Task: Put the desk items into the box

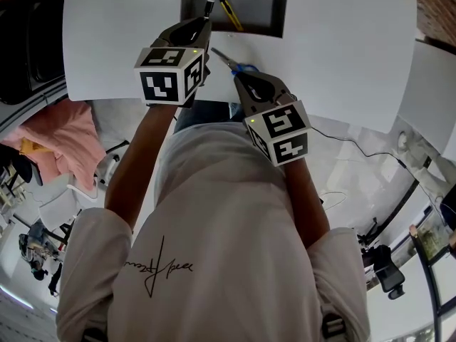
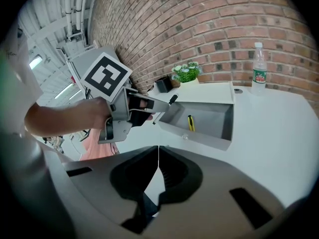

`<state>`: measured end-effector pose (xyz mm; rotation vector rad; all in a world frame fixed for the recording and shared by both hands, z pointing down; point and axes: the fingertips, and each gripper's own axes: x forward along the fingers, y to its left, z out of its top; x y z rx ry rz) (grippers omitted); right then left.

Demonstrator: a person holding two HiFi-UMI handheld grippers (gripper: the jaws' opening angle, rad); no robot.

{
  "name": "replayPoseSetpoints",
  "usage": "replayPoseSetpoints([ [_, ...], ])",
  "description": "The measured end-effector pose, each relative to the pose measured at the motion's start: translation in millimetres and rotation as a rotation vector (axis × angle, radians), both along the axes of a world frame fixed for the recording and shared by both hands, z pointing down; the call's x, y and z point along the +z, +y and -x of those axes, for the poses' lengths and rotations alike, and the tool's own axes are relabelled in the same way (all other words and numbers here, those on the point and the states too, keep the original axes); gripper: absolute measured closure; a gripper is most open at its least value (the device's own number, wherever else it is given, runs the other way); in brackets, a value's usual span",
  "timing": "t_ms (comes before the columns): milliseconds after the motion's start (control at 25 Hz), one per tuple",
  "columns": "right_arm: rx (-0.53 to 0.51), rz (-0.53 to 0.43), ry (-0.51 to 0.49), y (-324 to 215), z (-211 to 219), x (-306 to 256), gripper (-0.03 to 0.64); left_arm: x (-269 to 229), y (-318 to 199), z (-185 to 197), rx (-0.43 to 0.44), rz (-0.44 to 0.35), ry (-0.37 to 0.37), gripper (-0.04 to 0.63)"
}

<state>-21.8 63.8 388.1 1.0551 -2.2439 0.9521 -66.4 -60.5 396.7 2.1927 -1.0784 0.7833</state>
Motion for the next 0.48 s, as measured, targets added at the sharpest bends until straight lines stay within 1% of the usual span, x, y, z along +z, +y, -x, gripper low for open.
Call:
replayPoseSetpoints([
  [240,0.024,0.007,-0.004,-0.4,-4.1,1.8,0.589,0.7,-7.8,-10.8,0.016,-0.001,0.009,0.555],
  [480,0.044,0.016,-0.008,-0.9,-6.2,3.9,0.589,6.2,-13.7,-16.2,0.033,0.006,-0.007,0.555],
])
